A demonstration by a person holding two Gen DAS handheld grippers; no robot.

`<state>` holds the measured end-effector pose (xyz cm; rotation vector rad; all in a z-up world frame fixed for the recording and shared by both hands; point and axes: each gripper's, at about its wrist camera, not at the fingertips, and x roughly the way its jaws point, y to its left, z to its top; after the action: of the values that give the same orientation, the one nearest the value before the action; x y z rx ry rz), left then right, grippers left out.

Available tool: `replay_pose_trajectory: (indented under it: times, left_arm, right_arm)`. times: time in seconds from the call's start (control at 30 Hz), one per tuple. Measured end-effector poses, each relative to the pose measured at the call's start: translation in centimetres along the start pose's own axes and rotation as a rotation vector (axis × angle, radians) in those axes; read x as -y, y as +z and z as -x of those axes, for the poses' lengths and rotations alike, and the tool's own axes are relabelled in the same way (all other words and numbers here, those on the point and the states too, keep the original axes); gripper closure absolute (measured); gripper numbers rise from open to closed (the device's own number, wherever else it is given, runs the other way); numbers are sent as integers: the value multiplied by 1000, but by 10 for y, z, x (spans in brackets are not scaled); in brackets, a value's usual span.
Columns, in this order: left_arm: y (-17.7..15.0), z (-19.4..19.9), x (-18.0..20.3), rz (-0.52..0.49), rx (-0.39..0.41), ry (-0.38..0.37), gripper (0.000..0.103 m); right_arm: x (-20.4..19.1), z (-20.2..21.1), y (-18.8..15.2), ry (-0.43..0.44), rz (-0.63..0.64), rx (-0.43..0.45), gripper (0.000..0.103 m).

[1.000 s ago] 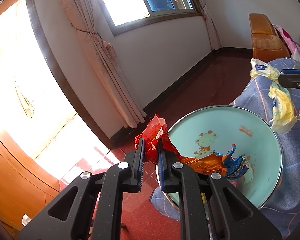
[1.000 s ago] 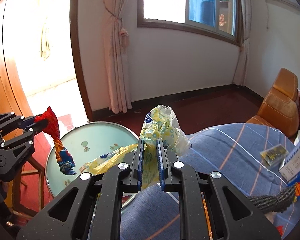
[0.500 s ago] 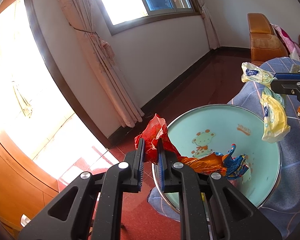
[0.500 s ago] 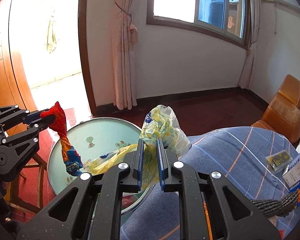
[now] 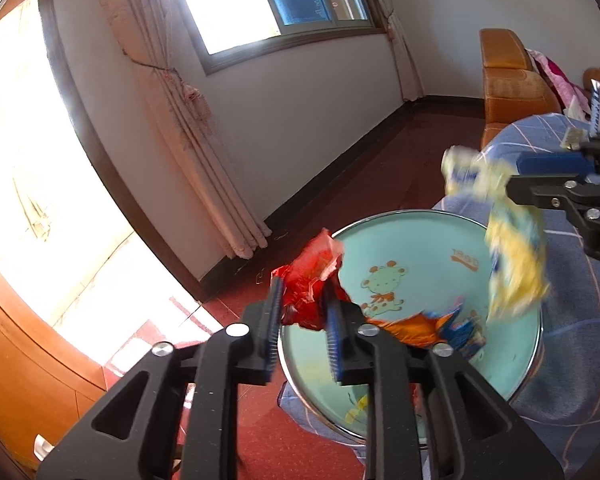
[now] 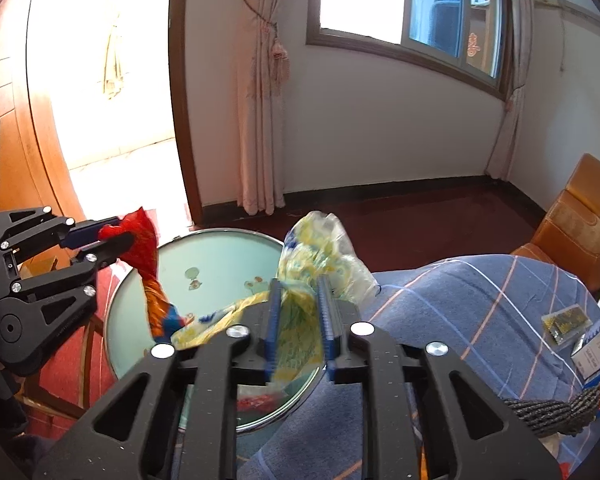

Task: Collect trash
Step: 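Hold wrappers over bucket with left tool while right tool carries clear bag over bucket, then open both tools to drop the wrappers and clear bag into the bucket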

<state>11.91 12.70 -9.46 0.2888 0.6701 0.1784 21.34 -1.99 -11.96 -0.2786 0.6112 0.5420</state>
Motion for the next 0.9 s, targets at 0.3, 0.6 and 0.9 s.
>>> replay_pose_trajectory:
  times: [0.3, 0.6, 0.9]
  left_arm:
    - [0, -1, 3, -2, 2, 8, 57]
    - [0, 0, 5, -4, 6, 11, 53]
    - [1, 0, 4, -3, 7, 12, 53]
  right_arm:
    - [7, 3, -4, -11, -43, -1, 62]
    - [5, 3, -3, -17, -43, -2, 60]
    - [5, 4, -3, -18, -42, 0, 59]
